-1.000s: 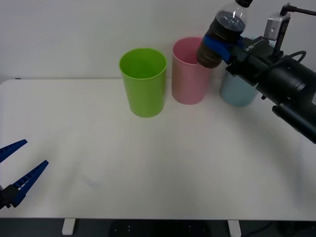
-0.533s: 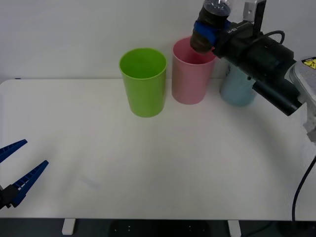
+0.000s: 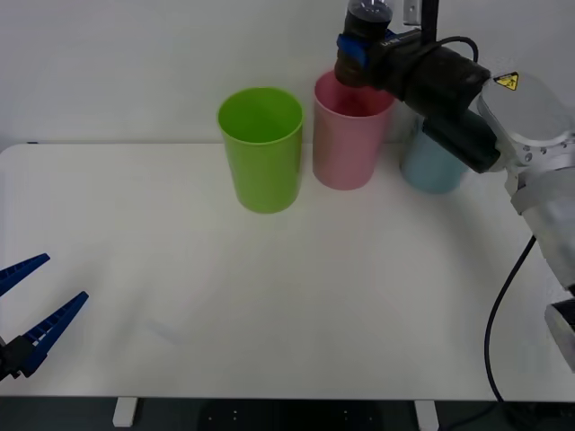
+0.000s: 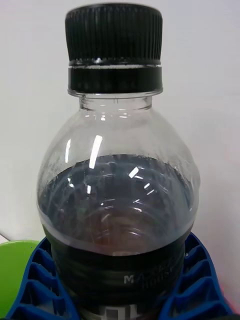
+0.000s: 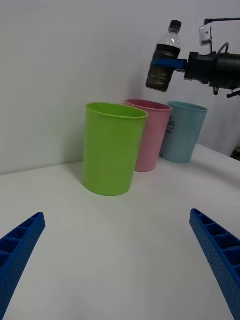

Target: Grasp the object on the table and drop it into the matching bin: aluminum can to the light blue bin, PET bottle to the pink bin.

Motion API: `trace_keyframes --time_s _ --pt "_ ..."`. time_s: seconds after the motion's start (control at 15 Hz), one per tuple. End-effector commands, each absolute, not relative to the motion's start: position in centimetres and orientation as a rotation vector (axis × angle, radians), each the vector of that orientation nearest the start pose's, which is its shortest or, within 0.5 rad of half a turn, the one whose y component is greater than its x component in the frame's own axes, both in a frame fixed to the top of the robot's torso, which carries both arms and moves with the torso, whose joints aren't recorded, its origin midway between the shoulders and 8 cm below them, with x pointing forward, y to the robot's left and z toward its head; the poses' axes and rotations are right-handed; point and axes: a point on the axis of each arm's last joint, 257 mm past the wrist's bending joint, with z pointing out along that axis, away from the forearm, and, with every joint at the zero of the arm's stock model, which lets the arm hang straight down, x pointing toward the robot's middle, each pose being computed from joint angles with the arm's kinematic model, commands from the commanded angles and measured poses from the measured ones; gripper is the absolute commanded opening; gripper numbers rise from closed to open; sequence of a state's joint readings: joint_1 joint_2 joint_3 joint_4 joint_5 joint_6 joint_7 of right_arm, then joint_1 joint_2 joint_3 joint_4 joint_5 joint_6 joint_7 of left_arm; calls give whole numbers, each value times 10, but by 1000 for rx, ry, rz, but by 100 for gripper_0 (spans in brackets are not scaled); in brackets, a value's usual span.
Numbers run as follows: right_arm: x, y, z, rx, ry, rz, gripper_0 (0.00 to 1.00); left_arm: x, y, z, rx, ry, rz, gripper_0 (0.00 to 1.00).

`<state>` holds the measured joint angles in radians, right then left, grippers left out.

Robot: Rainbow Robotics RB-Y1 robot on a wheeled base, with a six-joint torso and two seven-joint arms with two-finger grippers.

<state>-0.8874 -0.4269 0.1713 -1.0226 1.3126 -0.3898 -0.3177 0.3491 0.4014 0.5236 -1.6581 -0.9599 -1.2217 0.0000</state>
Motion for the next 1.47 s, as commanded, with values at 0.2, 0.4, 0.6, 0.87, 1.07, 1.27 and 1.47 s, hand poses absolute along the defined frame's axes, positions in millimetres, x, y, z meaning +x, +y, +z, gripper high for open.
trace_keyframes --time_s 0.2,0.4,0.6,0.87,1.07,1.27,1.47 --pt "722 -98 6 -413 1438 408 0 342 330 -169 465 1441 -567 100" --pt "730 -97 0 -403 1459 370 0 342 330 -169 465 1441 -567 100" --pt "730 -98 -2 -416 1459 356 6 342 330 -169 465 1441 -567 100" --pt "730 -98 -1 -427 1455 347 100 342 330 -169 465 1441 -567 100" --pt "729 -96 -3 -437 1456 349 100 342 330 -169 465 1441 -567 100" --pt "722 -90 -1 -430 1445 405 100 342 330 -169 465 1441 -567 100" --pt "704 -92 -2 -417 1401 429 100 342 330 -169 465 1441 -567 100"
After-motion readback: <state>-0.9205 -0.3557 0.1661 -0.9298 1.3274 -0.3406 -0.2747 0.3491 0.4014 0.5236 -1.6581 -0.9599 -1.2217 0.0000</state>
